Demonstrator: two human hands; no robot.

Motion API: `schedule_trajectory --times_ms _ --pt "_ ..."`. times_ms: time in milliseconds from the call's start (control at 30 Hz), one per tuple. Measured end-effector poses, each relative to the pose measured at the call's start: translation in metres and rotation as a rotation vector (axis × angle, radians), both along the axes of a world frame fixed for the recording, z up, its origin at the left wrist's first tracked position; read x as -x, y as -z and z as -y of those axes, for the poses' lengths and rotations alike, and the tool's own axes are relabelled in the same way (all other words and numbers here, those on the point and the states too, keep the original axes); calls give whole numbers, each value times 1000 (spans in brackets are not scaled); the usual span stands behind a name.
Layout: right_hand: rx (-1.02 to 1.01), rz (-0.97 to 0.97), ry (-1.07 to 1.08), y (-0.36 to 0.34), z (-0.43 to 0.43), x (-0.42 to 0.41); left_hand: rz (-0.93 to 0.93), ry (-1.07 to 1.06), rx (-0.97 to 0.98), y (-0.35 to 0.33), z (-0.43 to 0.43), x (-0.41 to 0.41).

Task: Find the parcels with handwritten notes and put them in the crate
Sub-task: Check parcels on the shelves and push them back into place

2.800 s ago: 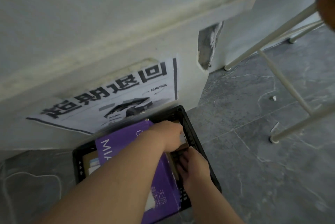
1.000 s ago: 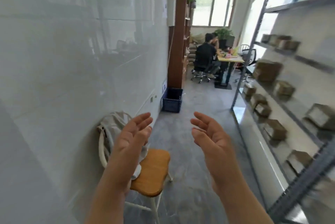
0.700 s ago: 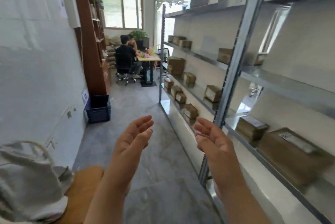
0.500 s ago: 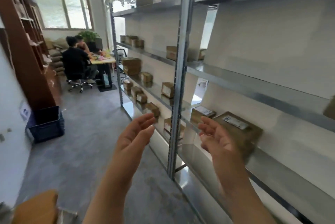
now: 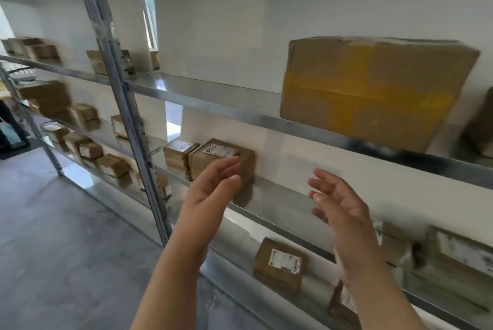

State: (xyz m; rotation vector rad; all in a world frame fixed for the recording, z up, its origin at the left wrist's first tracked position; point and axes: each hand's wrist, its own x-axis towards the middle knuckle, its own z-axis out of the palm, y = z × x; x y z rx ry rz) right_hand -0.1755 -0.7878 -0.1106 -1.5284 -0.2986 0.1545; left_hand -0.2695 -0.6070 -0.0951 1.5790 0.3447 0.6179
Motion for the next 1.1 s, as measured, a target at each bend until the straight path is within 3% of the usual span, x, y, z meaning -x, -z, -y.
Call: schedule_trajectory --times_ms 267,733,1100 --pt "-19 -108 149 39 32 -27 -72 113 26 37 24 -52" --pt "64 -268 423 109 -30 -40 -197 283 134 115 -68 -115" --pt "117 -445 401 228 -56 -57 -314 288 180 239 -79 -149"
